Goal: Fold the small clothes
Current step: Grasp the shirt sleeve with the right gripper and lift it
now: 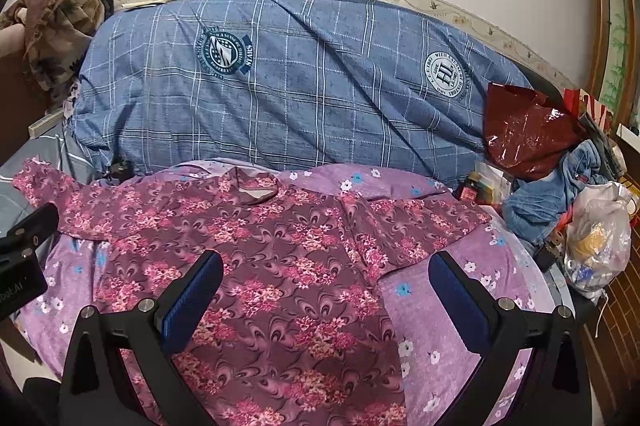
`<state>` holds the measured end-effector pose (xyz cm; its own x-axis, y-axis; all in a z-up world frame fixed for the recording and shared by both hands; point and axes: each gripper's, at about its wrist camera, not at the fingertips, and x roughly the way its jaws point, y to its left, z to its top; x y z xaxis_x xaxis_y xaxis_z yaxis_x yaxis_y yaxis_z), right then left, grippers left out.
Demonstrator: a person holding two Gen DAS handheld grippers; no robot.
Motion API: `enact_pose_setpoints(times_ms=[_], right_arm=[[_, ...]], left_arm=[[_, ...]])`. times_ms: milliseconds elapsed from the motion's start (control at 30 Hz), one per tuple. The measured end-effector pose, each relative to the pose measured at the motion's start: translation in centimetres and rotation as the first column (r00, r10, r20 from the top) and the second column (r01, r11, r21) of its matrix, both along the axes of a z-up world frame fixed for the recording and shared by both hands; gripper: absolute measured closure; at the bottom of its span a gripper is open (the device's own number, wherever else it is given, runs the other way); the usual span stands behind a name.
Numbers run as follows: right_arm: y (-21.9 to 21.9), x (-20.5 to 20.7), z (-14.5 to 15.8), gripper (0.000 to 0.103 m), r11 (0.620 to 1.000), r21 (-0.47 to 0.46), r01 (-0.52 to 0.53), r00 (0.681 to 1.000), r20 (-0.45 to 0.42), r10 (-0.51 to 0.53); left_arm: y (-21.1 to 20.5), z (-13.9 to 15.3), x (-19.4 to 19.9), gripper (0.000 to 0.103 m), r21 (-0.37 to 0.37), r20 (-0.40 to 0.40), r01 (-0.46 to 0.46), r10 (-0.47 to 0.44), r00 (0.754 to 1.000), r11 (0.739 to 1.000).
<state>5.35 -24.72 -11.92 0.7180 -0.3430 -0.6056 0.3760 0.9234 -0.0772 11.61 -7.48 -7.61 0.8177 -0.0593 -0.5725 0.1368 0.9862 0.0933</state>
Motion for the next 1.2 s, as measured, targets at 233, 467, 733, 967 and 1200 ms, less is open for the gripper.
enact_pose_setpoints(times_ms=[233,467,733,967,1200], right_arm=[[-2.2,3.1,-2.3,0.001,1.0,0.004,0.023,0.998,-0.055,-0.023],[-7.2,7.7,-6.0,0.001,0.996,0.031,0.081,0.988,-0.133,-0.076],[-22.6,10.1,-10.5,0.003,0.95,0.171,0.26,0.961,-0.145,-0.237],[-40.2,8.1,-17.0,0.021,0.721,0.555,0.415,0.901,-0.14,-0.411],[-47.3,8.4,-22.1,0.047,0.545,0.694,0.471,0.852,-0.196,-0.486]], left_arm=[[-2.3,-2.5,4.9,0.0,-0.026,-0.073,0.029,-0.031,0.997,0.999],[-6.1,-8.0,12.1,0.0,-0.009,-0.169,-0.028,0.026,0.985,1.0],[-7.4,-11.8,14.5,0.0,-0.039,-0.107,0.058,-0.062,0.992,0.998],[-7.7,-14.4,16.4,0.001,0.01,-0.174,0.095,-0.092,0.98,0.995],[-9.7,-16.2,16.5,0.003,0.102,-0.169,0.124,-0.106,0.98,0.987]])
